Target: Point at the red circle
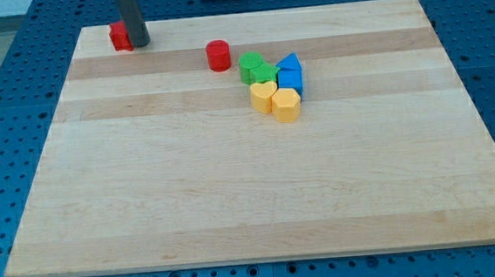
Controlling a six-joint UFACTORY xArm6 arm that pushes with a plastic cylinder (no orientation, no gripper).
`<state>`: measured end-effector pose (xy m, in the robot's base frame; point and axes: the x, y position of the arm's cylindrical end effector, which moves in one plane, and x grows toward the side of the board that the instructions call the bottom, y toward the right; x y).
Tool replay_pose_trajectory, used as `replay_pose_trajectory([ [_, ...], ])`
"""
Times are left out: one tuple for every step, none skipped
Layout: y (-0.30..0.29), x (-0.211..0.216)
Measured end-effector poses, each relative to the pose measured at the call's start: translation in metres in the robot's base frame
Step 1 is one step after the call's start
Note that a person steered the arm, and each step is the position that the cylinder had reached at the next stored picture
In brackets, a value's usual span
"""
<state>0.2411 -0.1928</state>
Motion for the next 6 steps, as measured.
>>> replay_pose_trajectory([
  [-0.014,0.000],
  [-0.020,0.000],
  [0.010,0.005],
  [0.029,0.019],
  [0.029,0.043],
  [0.033,0.079],
])
